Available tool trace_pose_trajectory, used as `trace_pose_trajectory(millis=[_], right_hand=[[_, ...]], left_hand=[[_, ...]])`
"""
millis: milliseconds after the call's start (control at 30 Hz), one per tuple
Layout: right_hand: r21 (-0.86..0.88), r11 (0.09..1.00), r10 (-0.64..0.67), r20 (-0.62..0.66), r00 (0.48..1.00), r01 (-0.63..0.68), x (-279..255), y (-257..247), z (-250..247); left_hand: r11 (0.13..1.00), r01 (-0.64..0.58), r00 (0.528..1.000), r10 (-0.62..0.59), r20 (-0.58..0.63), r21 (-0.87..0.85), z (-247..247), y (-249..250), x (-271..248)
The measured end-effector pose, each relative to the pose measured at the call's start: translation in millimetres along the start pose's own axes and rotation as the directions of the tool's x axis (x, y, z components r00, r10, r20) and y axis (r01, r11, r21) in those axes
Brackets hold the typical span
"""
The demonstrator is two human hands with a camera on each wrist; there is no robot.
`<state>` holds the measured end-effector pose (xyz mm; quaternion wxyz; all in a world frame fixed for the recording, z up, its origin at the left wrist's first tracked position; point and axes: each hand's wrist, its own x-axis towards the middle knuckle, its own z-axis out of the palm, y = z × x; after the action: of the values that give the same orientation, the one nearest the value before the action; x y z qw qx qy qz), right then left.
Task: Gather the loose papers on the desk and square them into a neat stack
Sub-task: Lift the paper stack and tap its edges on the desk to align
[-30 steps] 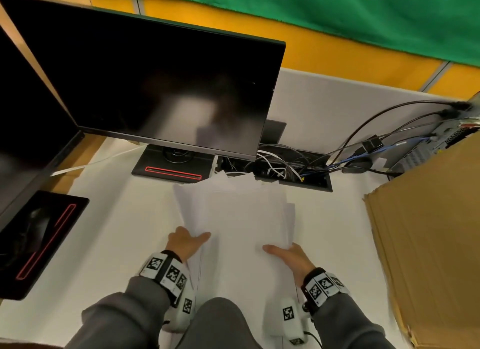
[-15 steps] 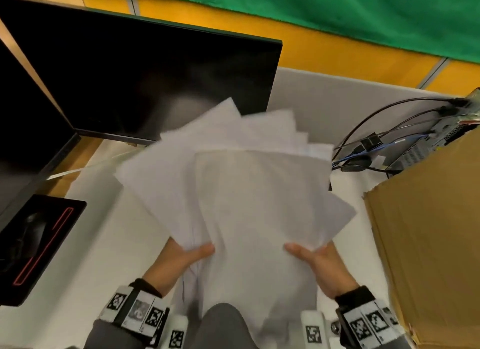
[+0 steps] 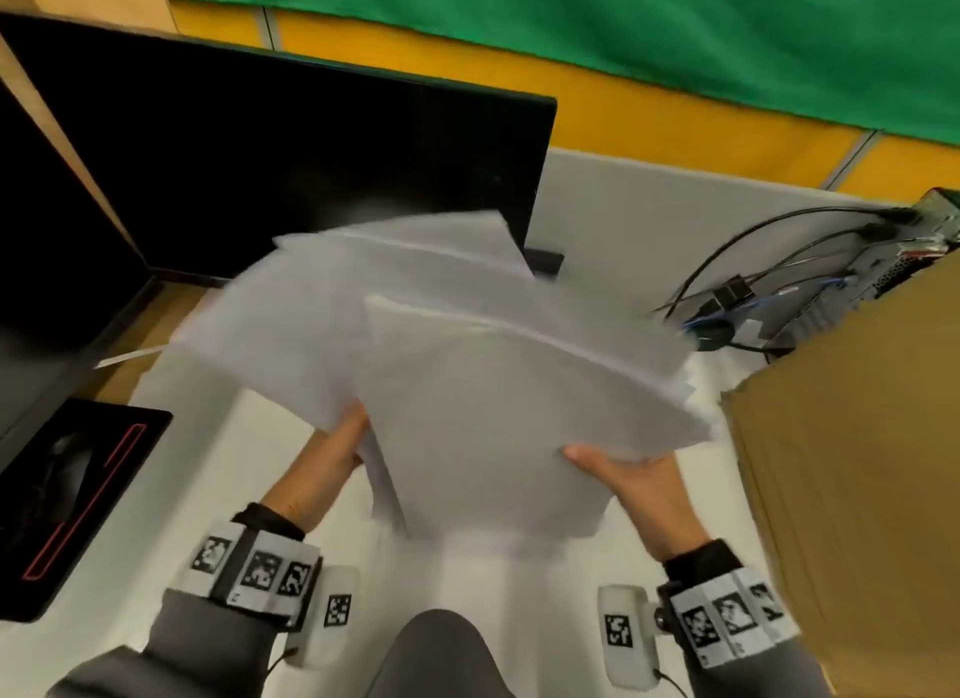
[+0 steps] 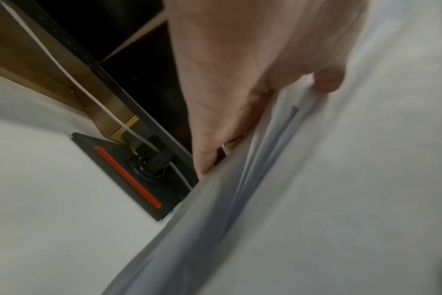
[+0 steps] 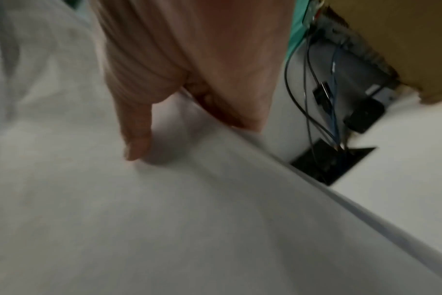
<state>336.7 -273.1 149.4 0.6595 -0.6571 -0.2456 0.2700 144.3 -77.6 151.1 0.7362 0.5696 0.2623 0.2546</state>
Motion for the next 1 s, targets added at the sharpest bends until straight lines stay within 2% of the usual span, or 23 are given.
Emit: trace_pose_trajectory(millis=[33, 100, 167, 233, 300, 400, 467, 533, 633, 700, 767, 833, 933, 1000], right_hand=[[-0.023, 0.999, 0.037, -0.023, 0.999, -0.037, -1, 9, 5], [-0.068, 0.996, 0.043, -0.088, 0.995, -0.049, 1, 21, 13], [0.014, 1.000, 0.026, -0.129, 0.991, -0.024, 4, 18, 18], [0.075, 0.997, -0.009, -0.133, 0.991, 0.019, 7, 5, 22], [0.060, 0.992, -0.100, -0.109, 0.989, 0.107, 6, -17, 25], [0.042, 0.952, -0.297, -0.099, 0.950, 0.302, 2, -53, 18], [-0.003, 0.944, -0.330, -0.047, 0.943, 0.330, -2, -65, 11], [-0.043, 0.979, -0.197, 0.008, 0.980, 0.198, -3, -51, 1], [-0.054, 0.997, 0.054, 0.013, 0.998, -0.054, -3, -11, 2], [-0.106, 0.991, 0.087, -0.010, 0.996, -0.087, -4, 2, 12], [-0.074, 0.995, 0.065, -0.045, 0.997, -0.068, 0, -1, 18], [0.001, 1.000, -0.020, -0.058, 0.998, 0.020, 5, -19, 20], [0.178, 0.949, -0.275, 0.063, 0.959, 0.260, 9, -50, 17], [0.193, 0.935, -0.321, 0.114, 0.940, 0.296, 12, -53, 14]], left_hand=[[1.000, 0.018, 1.000, -0.018, -0.014, 0.000, 4, -3, 0], [0.988, 0.057, 0.998, -0.061, -0.023, -0.146, 7, -13, 2], [0.966, 0.048, 0.999, -0.049, 0.002, -0.254, 5, -18, 1], [0.989, -0.006, 1.000, 0.002, -0.026, -0.146, 8, -16, 0], [0.992, -0.114, 0.989, 0.118, -0.094, 0.043, 20, 2, -2], [0.919, -0.352, 0.901, 0.384, -0.203, 0.176, 31, 41, -7], [0.877, -0.433, 0.865, 0.469, -0.180, 0.209, 26, 54, -8], [0.898, -0.410, 0.899, 0.428, -0.098, 0.160, 13, 44, -4], [0.980, -0.197, 0.978, 0.199, -0.064, 0.036, 3, 0, 9], [0.989, -0.127, 0.989, 0.132, -0.063, 0.075, 7, -16, 17], [0.987, -0.150, 0.986, 0.154, -0.069, 0.062, 13, -10, 21], [0.975, -0.219, 0.972, 0.222, -0.078, 0.039, 19, 10, 21], [0.923, -0.383, 0.923, 0.384, -0.013, 0.034, 23, 45, 15], [0.905, -0.423, 0.906, 0.423, -0.008, 0.043, 21, 53, 11]])
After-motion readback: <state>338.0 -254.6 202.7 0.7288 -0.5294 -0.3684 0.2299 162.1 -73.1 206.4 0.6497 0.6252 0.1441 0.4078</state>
